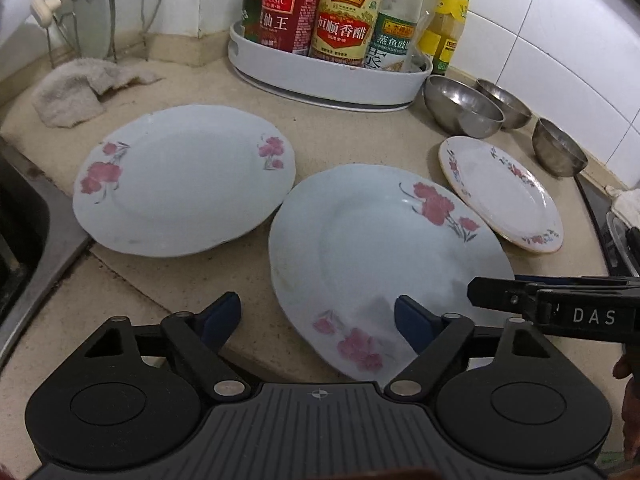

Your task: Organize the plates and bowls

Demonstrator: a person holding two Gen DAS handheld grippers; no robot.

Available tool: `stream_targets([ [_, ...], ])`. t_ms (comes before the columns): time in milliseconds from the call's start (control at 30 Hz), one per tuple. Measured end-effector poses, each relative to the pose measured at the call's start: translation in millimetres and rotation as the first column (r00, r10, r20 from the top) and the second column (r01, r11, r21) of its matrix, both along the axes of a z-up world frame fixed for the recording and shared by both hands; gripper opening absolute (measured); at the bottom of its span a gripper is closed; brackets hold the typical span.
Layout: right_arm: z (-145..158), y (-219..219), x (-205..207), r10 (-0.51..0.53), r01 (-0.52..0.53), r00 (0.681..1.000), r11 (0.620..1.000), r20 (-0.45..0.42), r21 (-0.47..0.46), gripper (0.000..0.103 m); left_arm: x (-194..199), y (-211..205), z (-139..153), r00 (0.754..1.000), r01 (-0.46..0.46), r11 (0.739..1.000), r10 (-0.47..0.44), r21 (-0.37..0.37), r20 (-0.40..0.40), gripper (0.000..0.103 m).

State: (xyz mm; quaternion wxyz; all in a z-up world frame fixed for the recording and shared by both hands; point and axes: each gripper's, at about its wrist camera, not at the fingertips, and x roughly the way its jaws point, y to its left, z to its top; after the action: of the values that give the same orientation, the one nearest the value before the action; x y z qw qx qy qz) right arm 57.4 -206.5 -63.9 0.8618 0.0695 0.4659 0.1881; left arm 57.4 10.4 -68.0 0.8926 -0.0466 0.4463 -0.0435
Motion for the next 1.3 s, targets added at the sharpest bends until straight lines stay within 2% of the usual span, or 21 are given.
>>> stream_targets([
  [233,-1,-4,11,0.054,-0.053,0.999,0.998,-0.006,0.038,0.051,7,-7,-1,1.000,0.002,0.999,-0.003,0.035,0.004,0.088],
  [367,-2,-8,16,0.080,-0.079,0.997,0.994,-0.010,0.071,0.050,11,-10,-1,1.000,0.007,1.000,-0.007,0.010,0.006,0.088],
  [567,-5,-12,20,0.124,-0.125,0.992,0.990,0.026,0.066,0.049,13,-20,-7,0.998,0.049,0.998,-0.051,0.035,0.041,0.095],
  [667,-4,-9,23,0.127,-0.128,0.991,0.991,0.029,0.046,0.040,19,-22,-7,0.998,0.052,0.998,-0.053,0.038,0.029,0.094],
  [767,-4,-12,21,0.124,-0.125,0.991,0.992,0.040,0.022,0.030,19,-21,-5,0.998,0.050,0.997,-0.052,0.058,0.030,0.086],
  [833,-4,-18,17,0.118,-0.119,0.993,0.992,0.017,0.037,0.030,17,-18,-4,0.997,0.067,0.996,-0.069,0.053,0.027,0.081],
  [900,-2,-24,10,0.105,-0.105,0.994,0.994,-0.008,0.044,0.029,15,-17,-2,0.995,0.102,0.994,-0.102,0.032,0.018,0.081],
  [1033,2,-32,-5,0.098,-0.097,0.994,0.995,-0.049,0.030,0.029,15,-24,-1,0.976,0.219,0.975,-0.219,0.046,-0.010,0.081],
  [1133,4,-45,-5,0.043,-0.041,0.997,0.999,-0.068,0.034,0.029,25,-17,2,0.967,0.255,0.967,-0.255,-0.013,-0.015,0.079],
  [1200,8,-57,-4,-0.049,0.050,0.998,0.999,-0.050,0.013,0.030,41,-13,3,0.970,0.244,0.969,-0.244,-0.043,-0.013,0.073],
  [1300,11,-79,0,-0.171,0.172,0.984,0.985,-0.042,0.031,0.030,63,-19,12,0.970,0.243,0.968,-0.241,-0.061,0.039,0.073],
])
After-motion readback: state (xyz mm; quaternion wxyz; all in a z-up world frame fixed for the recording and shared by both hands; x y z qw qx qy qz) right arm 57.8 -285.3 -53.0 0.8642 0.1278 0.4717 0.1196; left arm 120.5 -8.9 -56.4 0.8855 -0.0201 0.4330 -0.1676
